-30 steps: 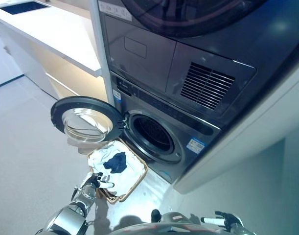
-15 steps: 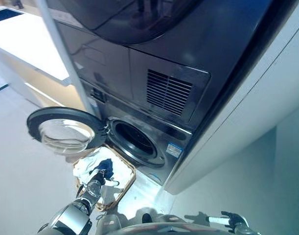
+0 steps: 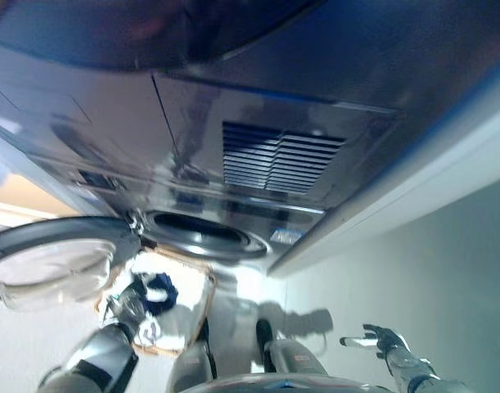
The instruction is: Put the clothes in the basket into the washing machine.
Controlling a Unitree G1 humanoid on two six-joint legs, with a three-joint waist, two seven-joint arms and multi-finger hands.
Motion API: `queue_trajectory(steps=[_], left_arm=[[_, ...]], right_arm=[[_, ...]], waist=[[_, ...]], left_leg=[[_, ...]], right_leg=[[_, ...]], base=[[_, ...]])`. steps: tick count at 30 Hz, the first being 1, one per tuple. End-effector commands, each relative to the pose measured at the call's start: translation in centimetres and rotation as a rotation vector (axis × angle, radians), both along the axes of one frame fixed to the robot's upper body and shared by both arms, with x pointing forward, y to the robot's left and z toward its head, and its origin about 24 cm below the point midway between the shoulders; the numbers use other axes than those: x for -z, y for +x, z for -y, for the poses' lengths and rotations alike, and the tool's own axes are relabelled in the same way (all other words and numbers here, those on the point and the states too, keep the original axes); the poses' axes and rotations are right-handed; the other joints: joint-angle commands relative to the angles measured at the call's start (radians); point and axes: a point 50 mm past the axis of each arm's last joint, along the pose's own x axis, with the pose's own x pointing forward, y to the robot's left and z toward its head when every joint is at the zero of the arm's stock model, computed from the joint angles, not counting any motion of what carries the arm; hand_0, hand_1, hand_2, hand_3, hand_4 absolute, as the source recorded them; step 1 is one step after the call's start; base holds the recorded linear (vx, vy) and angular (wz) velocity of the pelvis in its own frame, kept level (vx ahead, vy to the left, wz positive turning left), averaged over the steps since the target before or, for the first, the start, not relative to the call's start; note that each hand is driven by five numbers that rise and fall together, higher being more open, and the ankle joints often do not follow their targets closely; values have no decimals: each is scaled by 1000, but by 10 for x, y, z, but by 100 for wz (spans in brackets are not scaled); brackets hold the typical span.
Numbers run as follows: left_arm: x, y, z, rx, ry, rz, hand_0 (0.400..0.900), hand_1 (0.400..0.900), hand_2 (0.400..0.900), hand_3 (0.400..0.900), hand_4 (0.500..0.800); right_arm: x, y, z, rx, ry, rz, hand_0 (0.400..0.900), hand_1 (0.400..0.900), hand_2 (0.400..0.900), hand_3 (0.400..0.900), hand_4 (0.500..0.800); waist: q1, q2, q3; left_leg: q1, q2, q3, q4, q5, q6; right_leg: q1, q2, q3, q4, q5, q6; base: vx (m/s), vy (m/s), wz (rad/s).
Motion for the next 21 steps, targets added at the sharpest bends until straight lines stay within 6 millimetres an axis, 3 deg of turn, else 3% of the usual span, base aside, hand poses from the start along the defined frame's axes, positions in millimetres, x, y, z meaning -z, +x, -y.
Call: queue_trajectory(steps=[1, 5, 11, 18, 21], left_arm=[[-20, 2, -27, -92, 85, 72, 900, 900, 900, 900, 800], [-32, 3, -42, -132, 107, 89, 900, 900, 900, 900, 800], [-54, 19, -47, -85, 189, 121, 900, 900, 900, 900, 800], [-77, 36, -51, -83, 235, 159, 900, 900, 900, 900, 800], [-82, 41, -50, -60, 260, 164, 900, 900, 900, 900, 800]], right_arm=[[-10, -4, 25, 9, -99, 17, 900, 900, 900, 900, 800], [-15, 8, 25, -2, -97, 55, 900, 900, 900, 900, 800], [-27, 33, 25, -30, -110, 150, 900, 900, 900, 900, 800], [-35, 44, 26, -49, -127, 215, 900, 900, 900, 900, 800], [-36, 46, 25, -65, -135, 220, 900, 900, 900, 900, 800]], waist=[[-1, -36, 23], [-19, -67, 36], [-37, -82, 62], [-60, -73, 82], [-58, -72, 85]], left_leg=[[-123, 42, -28, 153, -42, -7], [-205, 41, -49, 222, -71, -6], [-350, 36, -88, 353, -118, 3], [-570, 38, -123, 583, -195, 10], [-635, 46, -134, 709, -264, 14]], right_leg=[[44, -42, 19, -3, 41, 54], [-8, -40, 13, 9, 40, 58], [-160, -23, 1, 141, 13, 57], [-400, -24, -29, 406, -71, 42], [-468, -21, -33, 520, -128, 33]], base=[[-44, 107, 2], [-47, 64, 4], [-81, 57, 8], [-85, 49, 15], [-4, 40, -2]])
